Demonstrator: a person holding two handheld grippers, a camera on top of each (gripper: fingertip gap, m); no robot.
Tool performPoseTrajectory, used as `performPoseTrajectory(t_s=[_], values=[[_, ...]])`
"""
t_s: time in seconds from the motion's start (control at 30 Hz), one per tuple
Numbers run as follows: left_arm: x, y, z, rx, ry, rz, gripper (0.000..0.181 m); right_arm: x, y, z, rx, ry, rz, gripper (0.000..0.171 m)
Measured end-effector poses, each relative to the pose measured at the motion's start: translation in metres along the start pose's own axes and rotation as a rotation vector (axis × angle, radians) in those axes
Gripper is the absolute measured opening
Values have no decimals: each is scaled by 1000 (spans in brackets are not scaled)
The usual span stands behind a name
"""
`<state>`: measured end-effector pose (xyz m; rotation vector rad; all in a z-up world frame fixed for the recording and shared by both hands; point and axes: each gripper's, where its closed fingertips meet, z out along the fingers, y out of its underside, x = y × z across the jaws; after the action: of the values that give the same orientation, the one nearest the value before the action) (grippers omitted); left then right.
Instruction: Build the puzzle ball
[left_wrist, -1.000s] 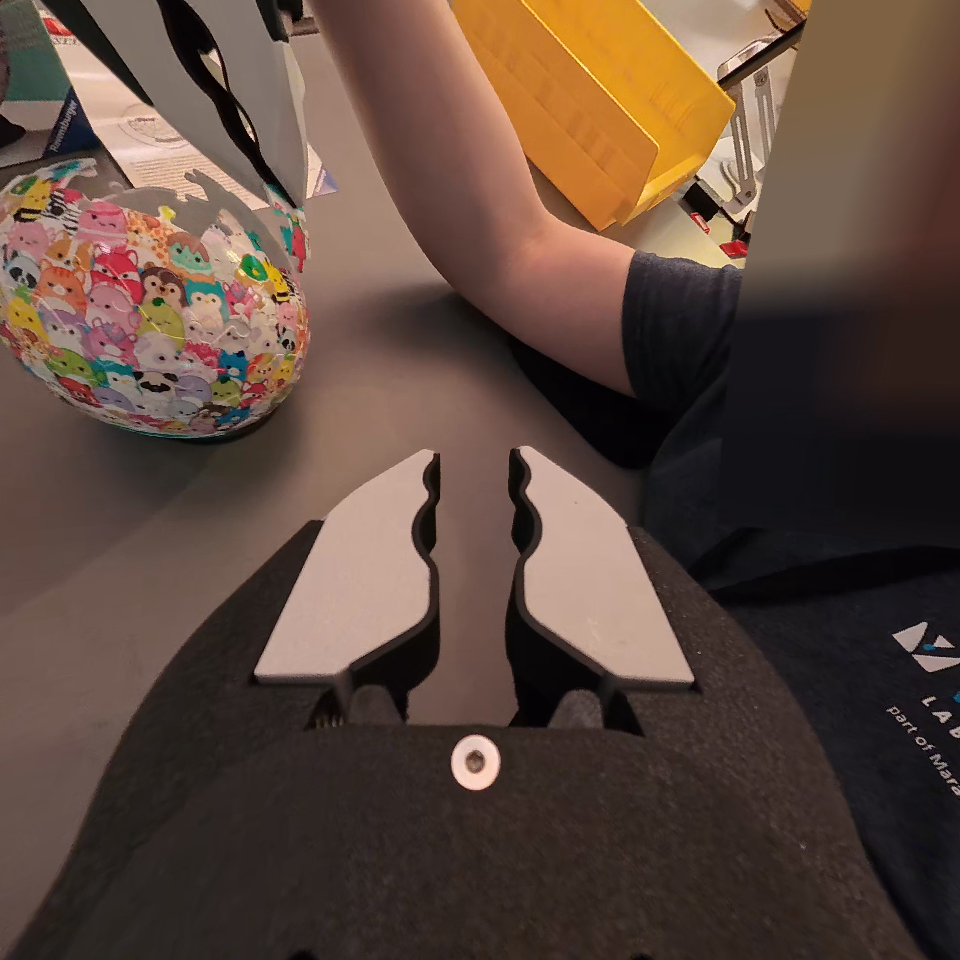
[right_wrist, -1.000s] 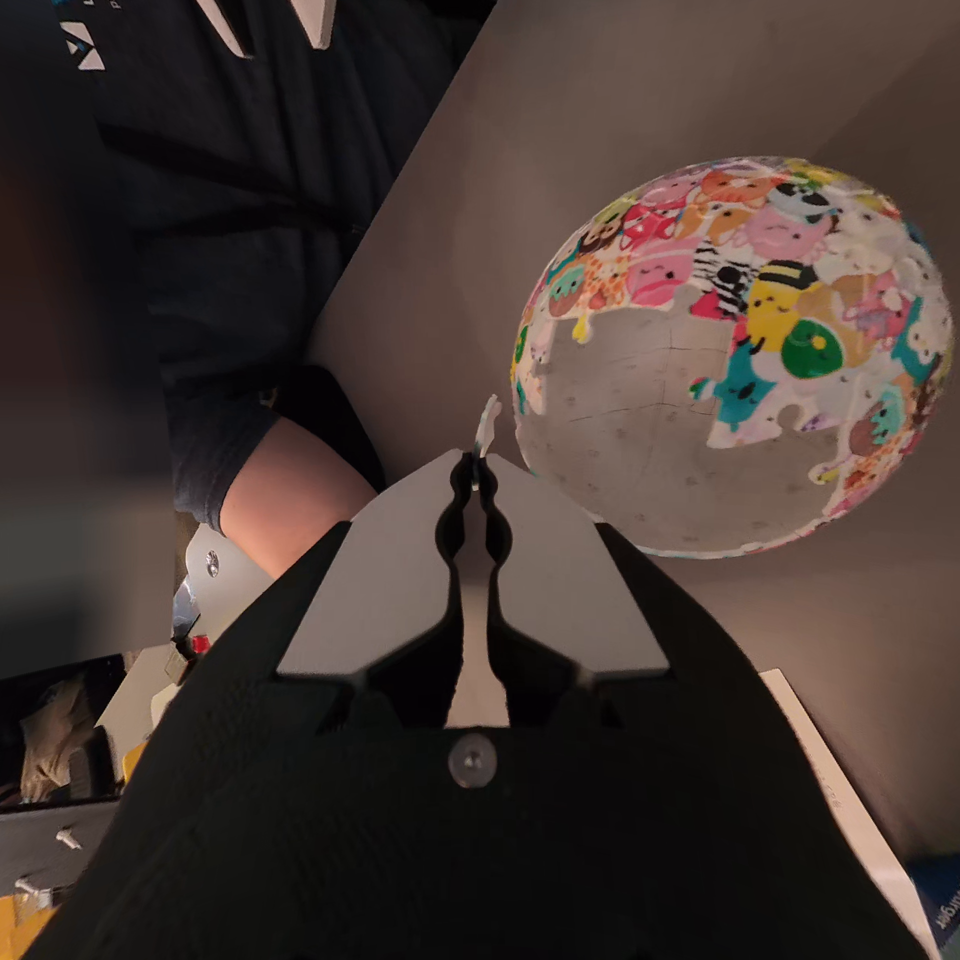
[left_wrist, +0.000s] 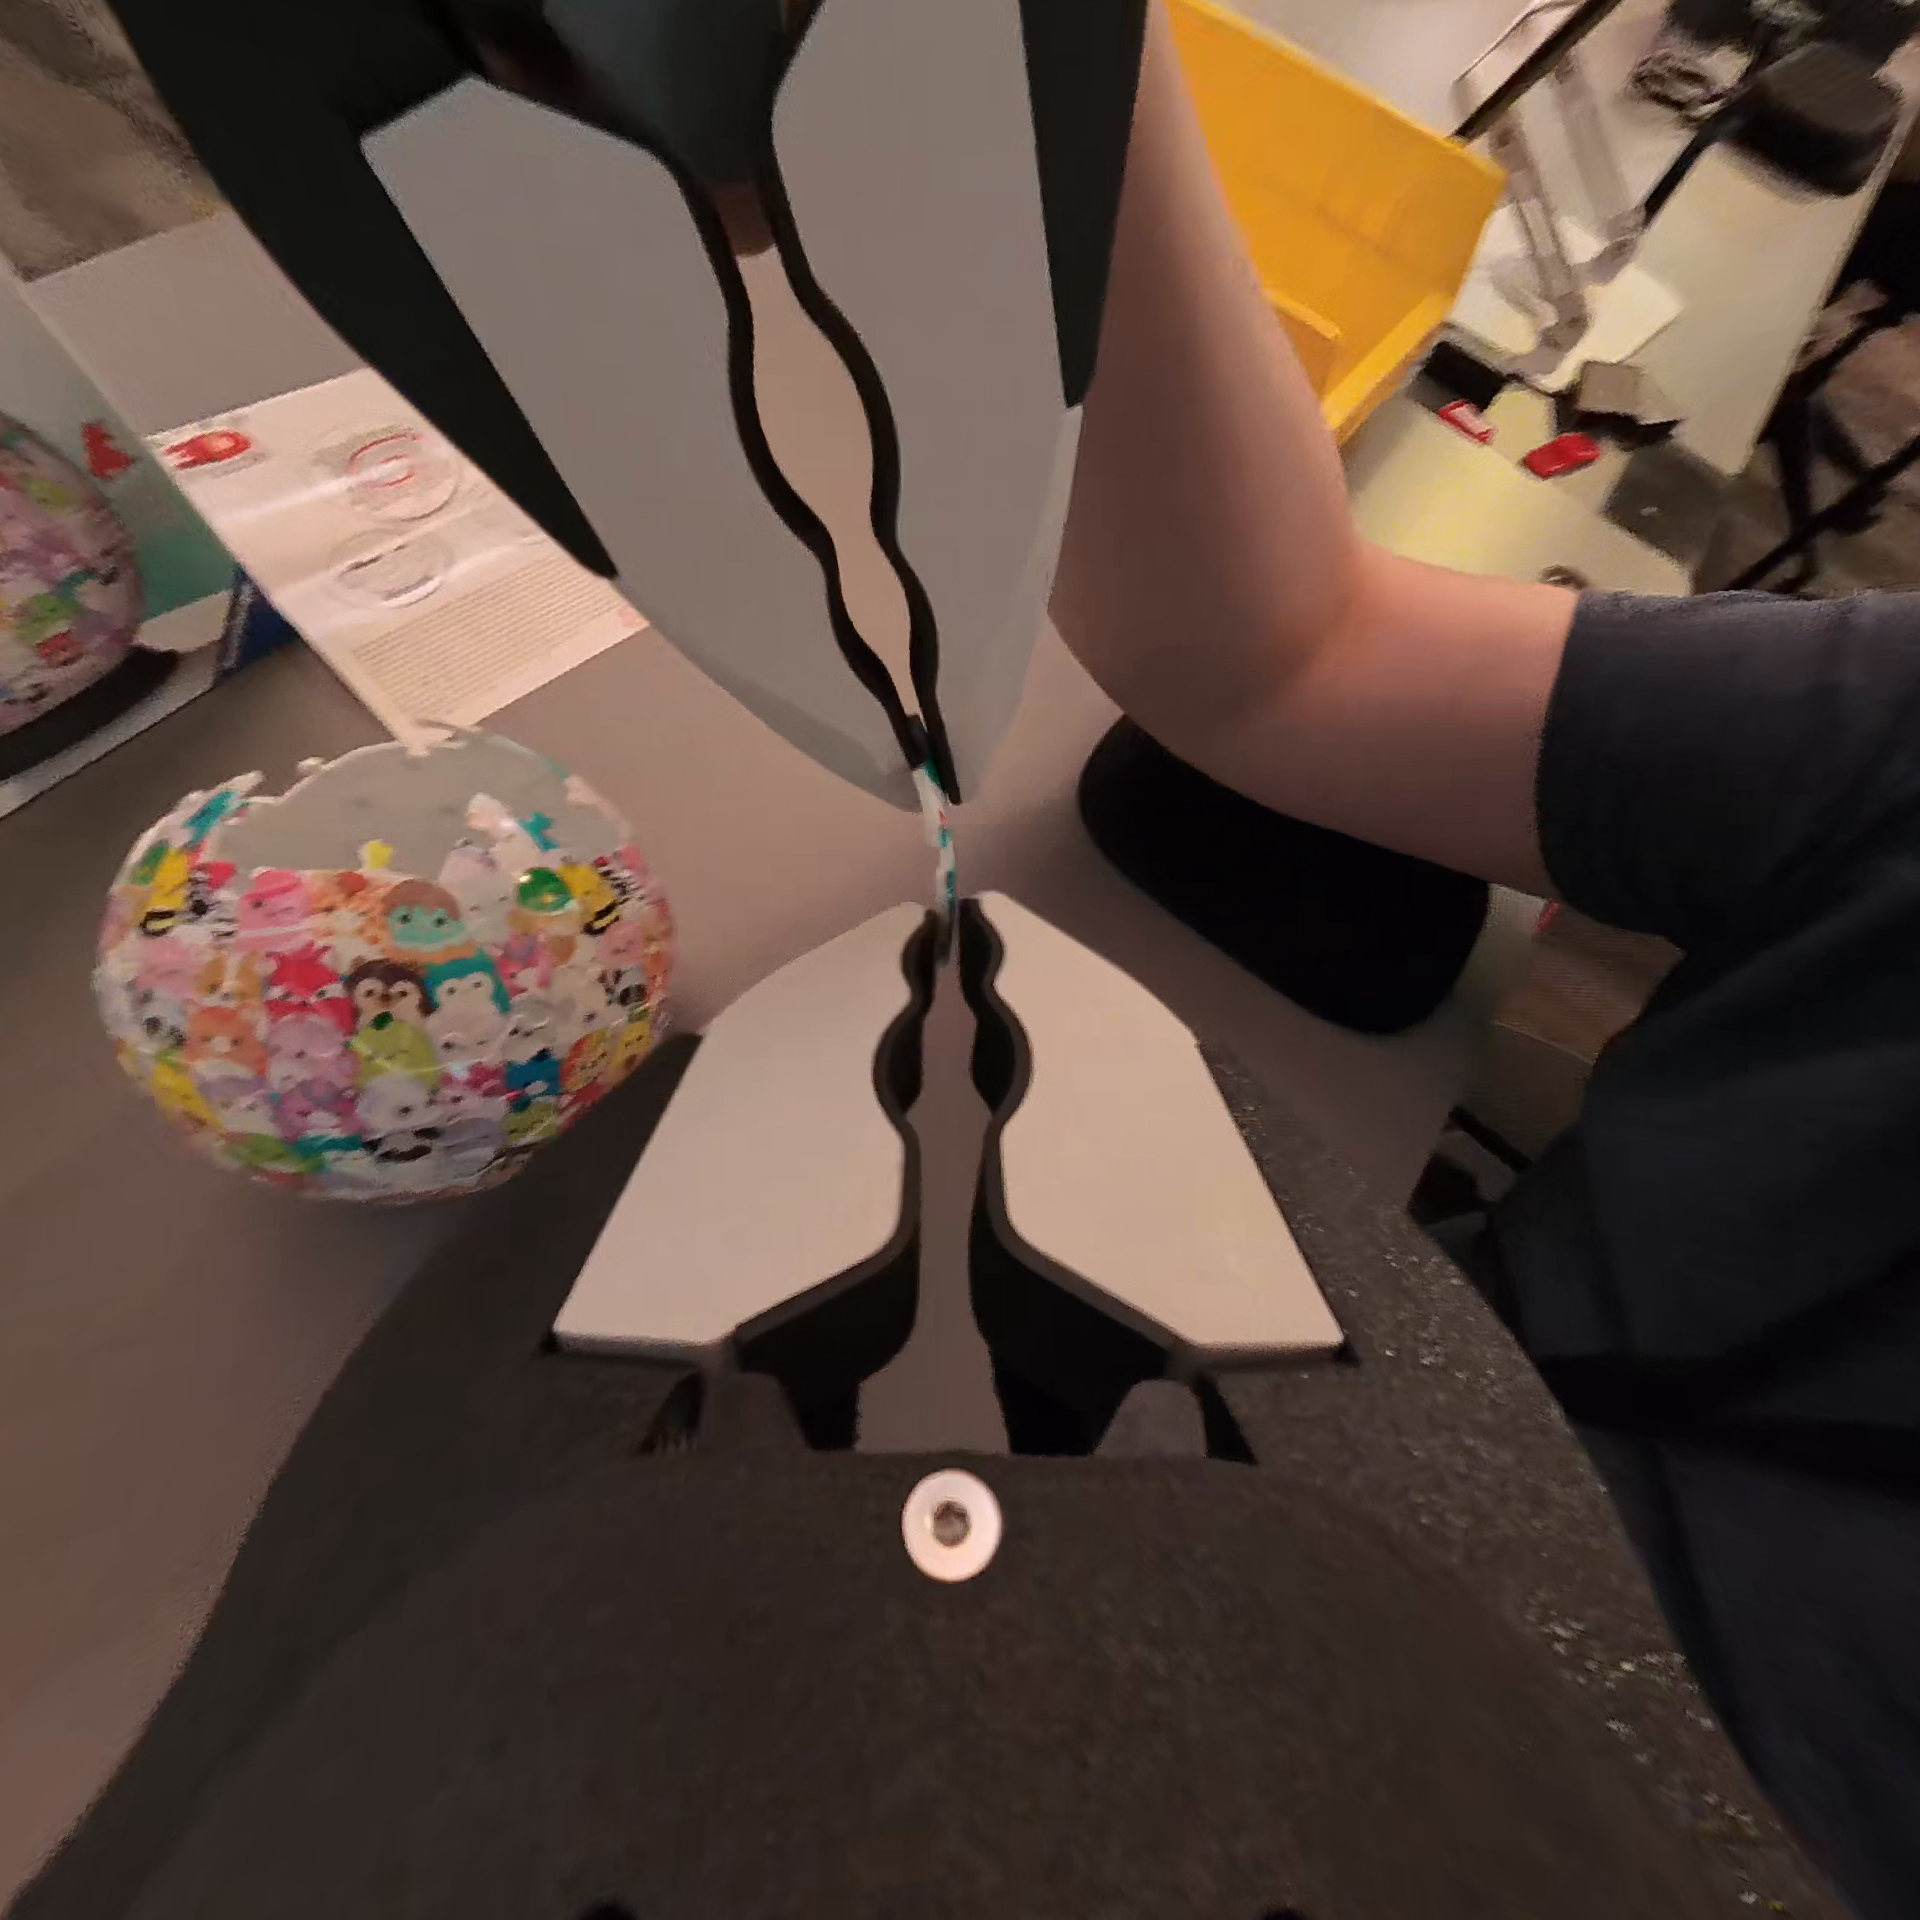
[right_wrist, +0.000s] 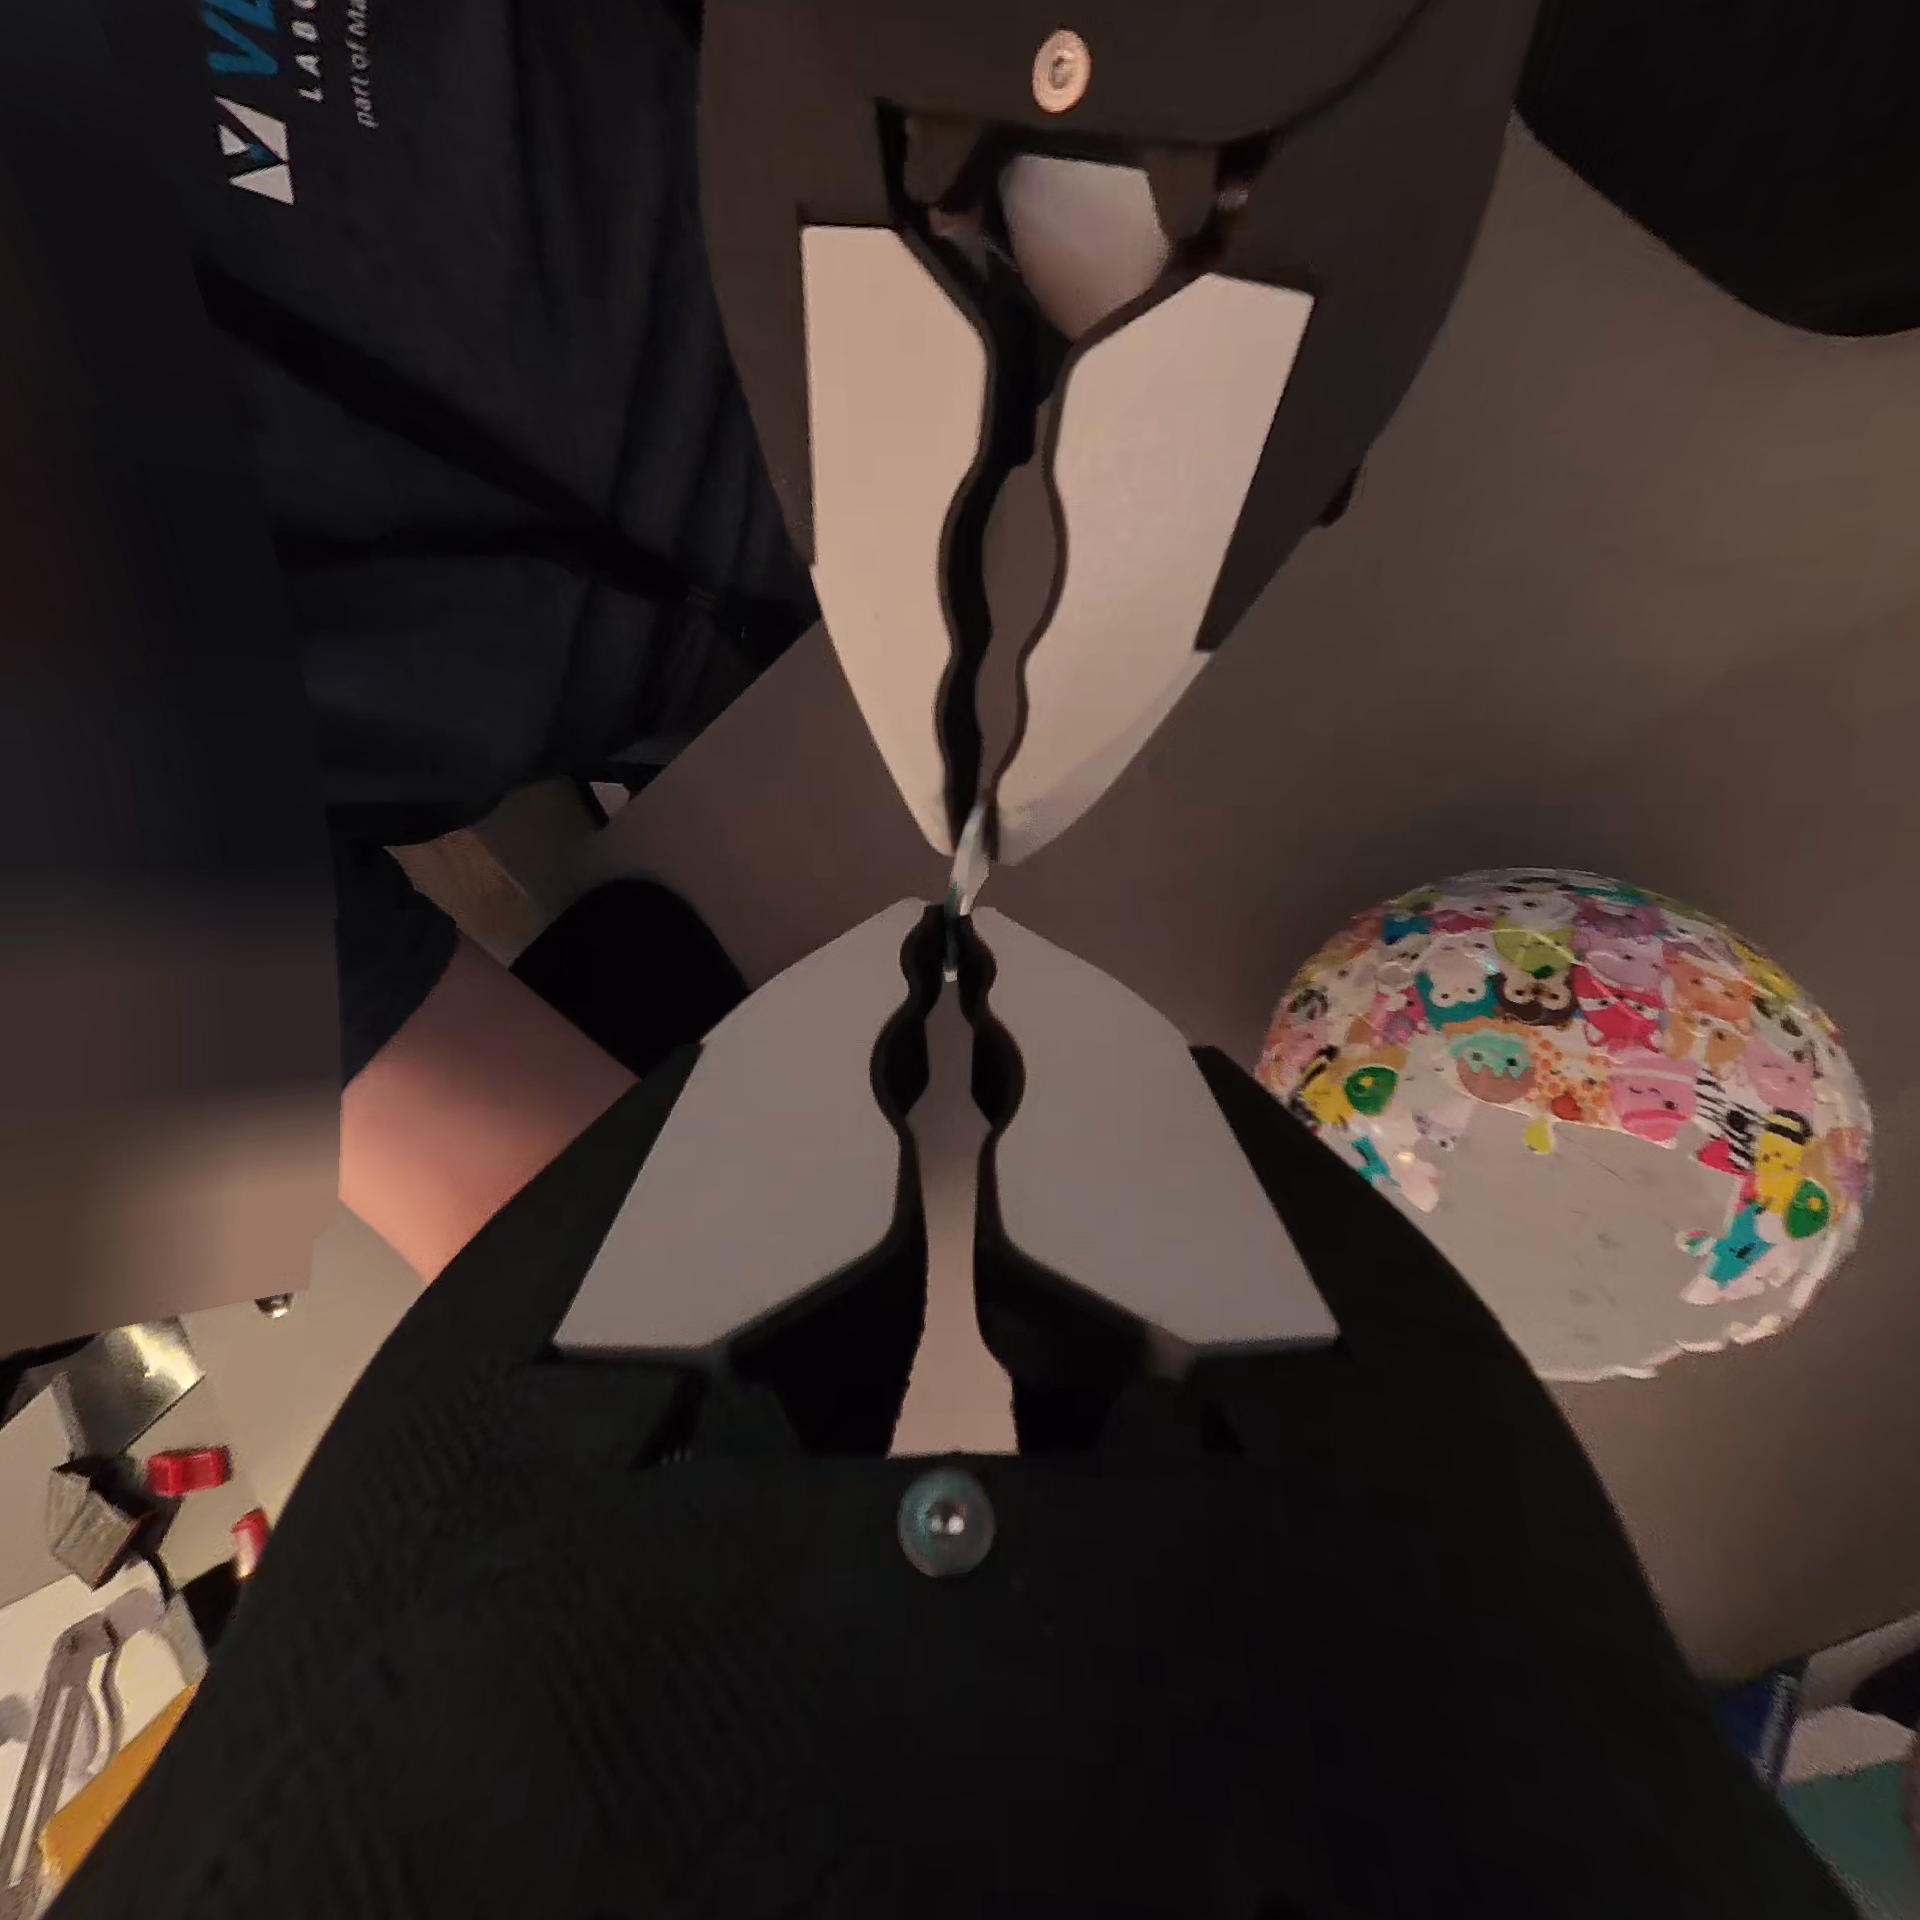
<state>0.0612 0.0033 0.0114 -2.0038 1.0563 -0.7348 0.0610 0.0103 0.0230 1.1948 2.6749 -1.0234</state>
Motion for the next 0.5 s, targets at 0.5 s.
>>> performPoseTrajectory(t_s=[0.5], values=[[-3,-16,-11,264,83,-63,2,7,-10,-40,801,352,71,18]])
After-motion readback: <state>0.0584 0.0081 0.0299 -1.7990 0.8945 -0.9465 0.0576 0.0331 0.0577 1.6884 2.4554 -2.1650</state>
